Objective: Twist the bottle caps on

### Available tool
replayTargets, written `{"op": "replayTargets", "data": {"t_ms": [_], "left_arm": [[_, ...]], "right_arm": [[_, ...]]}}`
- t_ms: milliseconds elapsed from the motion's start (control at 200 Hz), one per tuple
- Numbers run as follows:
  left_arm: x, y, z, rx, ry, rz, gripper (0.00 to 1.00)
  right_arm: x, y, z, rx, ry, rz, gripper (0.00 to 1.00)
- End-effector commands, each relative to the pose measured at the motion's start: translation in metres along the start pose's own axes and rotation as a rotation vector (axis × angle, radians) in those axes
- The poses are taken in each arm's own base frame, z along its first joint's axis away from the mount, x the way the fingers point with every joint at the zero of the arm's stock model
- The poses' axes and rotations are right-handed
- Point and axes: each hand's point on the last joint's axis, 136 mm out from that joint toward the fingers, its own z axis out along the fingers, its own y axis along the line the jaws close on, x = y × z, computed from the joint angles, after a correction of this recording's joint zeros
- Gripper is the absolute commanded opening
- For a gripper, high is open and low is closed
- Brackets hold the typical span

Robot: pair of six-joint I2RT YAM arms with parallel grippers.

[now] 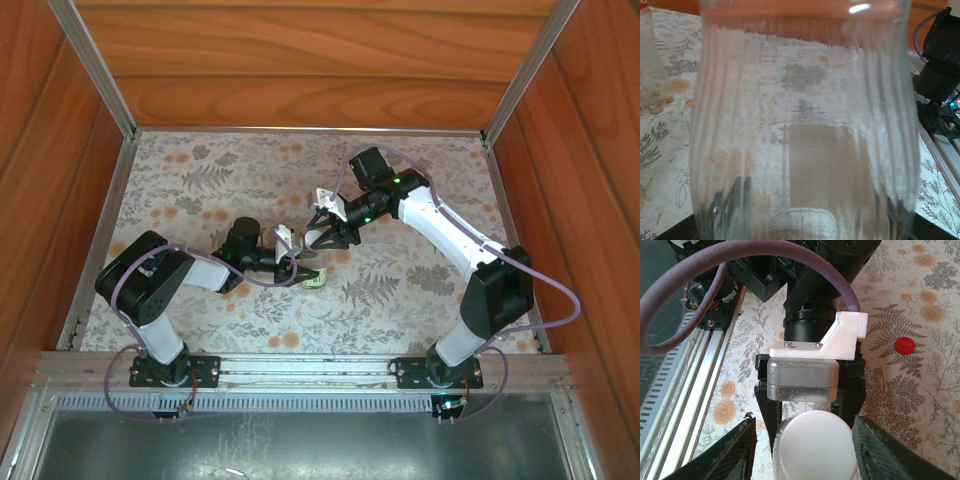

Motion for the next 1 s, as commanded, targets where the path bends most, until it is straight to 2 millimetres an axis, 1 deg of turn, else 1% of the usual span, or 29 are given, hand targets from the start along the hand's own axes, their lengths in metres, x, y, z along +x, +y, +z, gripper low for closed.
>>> {"op": "replayTargets", "data": {"t_ms": [0, 115, 235, 370, 480, 535, 640, 750, 840, 995], "left_arm": [[-0.004, -0.001, -0.001, 0.022, -0.002, 0.013, 0.57], [-0.006, -0.001, -0.001, 0.023, -0.004, 0.015, 0.58], [-0.005, -0.001, -0.001, 0.022, -0.002, 0.014, 0.57], [-0.004, -0.001, -0.001, 0.022, 0.001, 0.01, 0.57], [-0.004, -0.001, -0.001, 0.022, 0.002, 0.008, 0.57], [-0.004, -0.001, -0.001, 0.019, 0.002, 0.01, 0.57], [-0.004, 0.001, -0.001, 0.008, 0.005, 0.008, 0.57], [-0.005, 0.008, -0.002, -0.037, 0.008, 0.005, 0.57], [-0.009, 0.02, -0.003, -0.108, 0.009, 0.008, 0.57], [-0.015, 0.044, -0.009, -0.255, 0.013, 0.003, 0.57]], "right_arm": [[-0.001, 0.0, 0.002, -0.021, -0.006, 0.01, 0.54], [0.003, -0.002, 0.003, -0.02, 0.004, 0.019, 0.54], [0.002, -0.001, 0.004, -0.026, 0.002, 0.029, 0.49], [0.004, 0.0, 0.004, -0.028, 0.005, 0.037, 0.49], [0.004, 0.0, 0.003, -0.028, 0.008, 0.042, 0.44], [0.004, 0.0, 0.003, -0.027, 0.009, 0.043, 0.4], [0.005, 0.0, 0.004, -0.029, 0.012, 0.051, 0.39], [0.008, -0.001, 0.004, -0.022, 0.023, 0.076, 0.38], [0.014, -0.005, 0.008, 0.008, 0.05, 0.123, 0.38], [0.031, -0.022, 0.011, 0.192, 0.117, 0.29, 0.36]]}}
